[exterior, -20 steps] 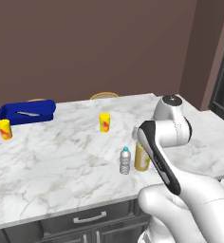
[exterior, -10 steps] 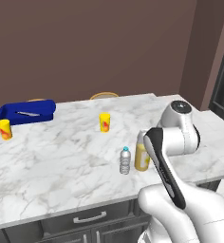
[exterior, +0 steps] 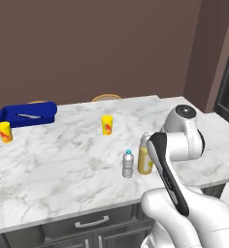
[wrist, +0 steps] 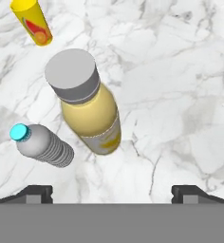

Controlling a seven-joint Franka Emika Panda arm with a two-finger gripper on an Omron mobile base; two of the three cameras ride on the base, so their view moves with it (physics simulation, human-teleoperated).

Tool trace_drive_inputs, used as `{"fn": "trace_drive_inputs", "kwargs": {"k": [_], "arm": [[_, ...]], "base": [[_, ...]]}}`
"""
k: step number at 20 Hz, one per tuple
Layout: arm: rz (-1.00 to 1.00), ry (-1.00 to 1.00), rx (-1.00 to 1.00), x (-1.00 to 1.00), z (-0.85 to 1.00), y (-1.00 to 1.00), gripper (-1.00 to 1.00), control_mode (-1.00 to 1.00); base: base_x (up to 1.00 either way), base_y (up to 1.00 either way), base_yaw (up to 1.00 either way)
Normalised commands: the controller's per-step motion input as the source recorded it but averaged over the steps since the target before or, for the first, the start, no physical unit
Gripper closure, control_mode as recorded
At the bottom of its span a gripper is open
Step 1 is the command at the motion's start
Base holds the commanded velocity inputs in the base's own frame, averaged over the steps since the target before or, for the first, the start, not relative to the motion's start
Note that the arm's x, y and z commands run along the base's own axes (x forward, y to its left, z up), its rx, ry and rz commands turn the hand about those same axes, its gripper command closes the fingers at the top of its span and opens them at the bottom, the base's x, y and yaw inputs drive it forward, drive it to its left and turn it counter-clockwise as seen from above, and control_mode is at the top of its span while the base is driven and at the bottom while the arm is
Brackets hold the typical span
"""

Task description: Place the drinks on the dining counter in a tight cluster.

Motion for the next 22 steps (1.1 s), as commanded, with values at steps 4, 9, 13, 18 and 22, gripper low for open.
{"fn": "trace_drive_inputs", "kwargs": {"k": [4,9,13,18,22], "arm": [[0.00,-0.07,0.00,-0.27,0.00,0.00,-1.00,-1.00],[0.00,0.00,0.00,0.00,0.00,0.00,-1.00,1.00],[0.00,0.00,0.00,0.00,0.00,0.00,-1.00,1.00],[0.00,0.00,0.00,0.00,0.00,0.00,-1.00,1.00],[0.00,0.00,0.00,0.00,0.00,0.00,-1.00,1.00]], "base": [[0.00,0.00,0.00],[-0.50,0.00,0.00],[-0.57,0.00,-0.04],[-0.32,0.00,-0.59],[-0.04,0.03,-0.88]]}}
